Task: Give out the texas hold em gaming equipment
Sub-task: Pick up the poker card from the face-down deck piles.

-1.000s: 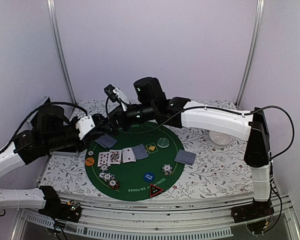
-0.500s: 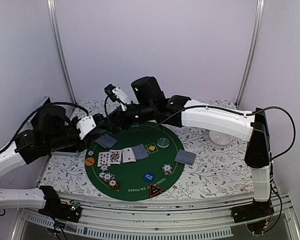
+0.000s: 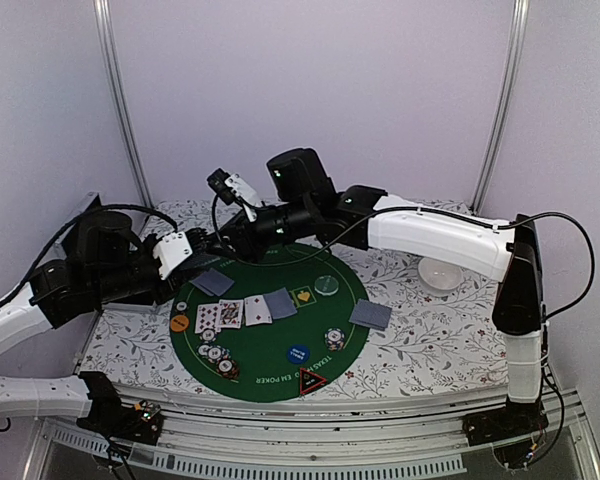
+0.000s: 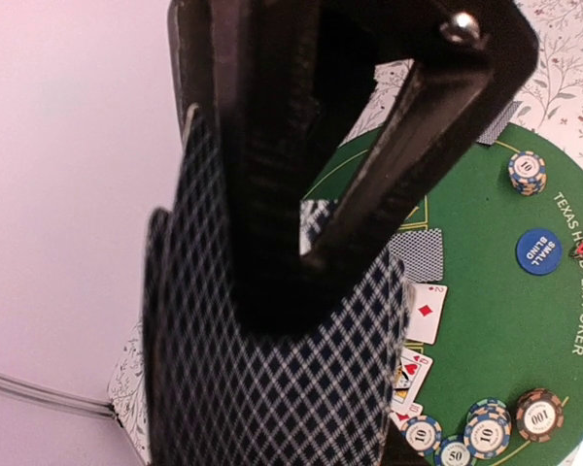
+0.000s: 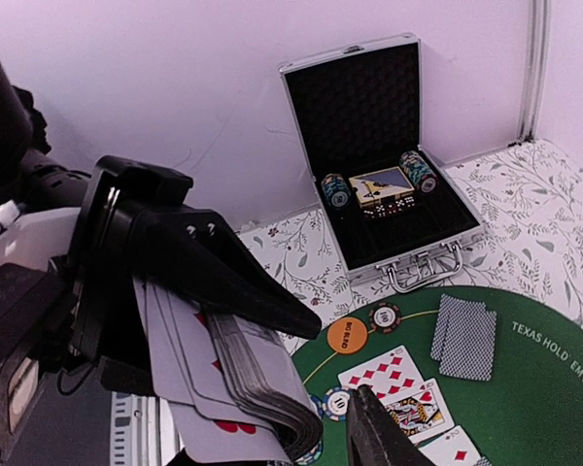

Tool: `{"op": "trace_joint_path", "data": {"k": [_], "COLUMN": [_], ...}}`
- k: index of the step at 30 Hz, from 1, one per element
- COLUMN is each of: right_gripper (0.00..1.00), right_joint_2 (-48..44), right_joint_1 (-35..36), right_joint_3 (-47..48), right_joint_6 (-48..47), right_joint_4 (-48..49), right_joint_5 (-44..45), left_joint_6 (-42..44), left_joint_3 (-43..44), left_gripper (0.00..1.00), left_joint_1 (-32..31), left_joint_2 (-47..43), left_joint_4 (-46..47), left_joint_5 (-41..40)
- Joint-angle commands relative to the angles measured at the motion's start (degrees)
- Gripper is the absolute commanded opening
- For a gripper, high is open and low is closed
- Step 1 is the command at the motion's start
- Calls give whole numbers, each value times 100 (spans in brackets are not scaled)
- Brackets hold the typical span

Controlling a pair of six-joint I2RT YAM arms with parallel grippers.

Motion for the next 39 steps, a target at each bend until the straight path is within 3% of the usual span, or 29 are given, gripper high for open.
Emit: {"op": "trace_joint_path", "data": {"k": [1, 3, 5, 15, 32, 36, 39], "right_gripper": [25, 10, 3, 2, 23, 20, 10], "right_joint_2": [-193, -253, -306, -850, -553, -557, -614], "right_joint_1": [-157, -156, -162, -228, -227, -230, -232], "right_joint_3": [79, 47, 2, -475, -275, -275, -328], "right_joint_6": [-88, -109, -113, -122, 205, 243, 245], "right_joint_4": [-131, -119, -98, -87, 80, 80, 51], "right_joint_5": [-298, -310, -281, 201, -347, -289, -181], "left_joint_6": [-22, -28, -28, -36, -122, -124, -124], "left_joint_3": [-16, -32, -56, -102, -61, -75, -81], "left_gripper": [35, 35, 35, 35, 35, 35, 35], "left_joint_1": [-23, -26, -29, -29, -29, -28, -30], "left_joint_2": [-125, -133, -134, -165, -108, -103, -115], "left_joint_4": [198, 196, 202, 196, 222, 222, 215], "left_joint_5": [134, 118, 104, -30, 135, 124, 119]}}
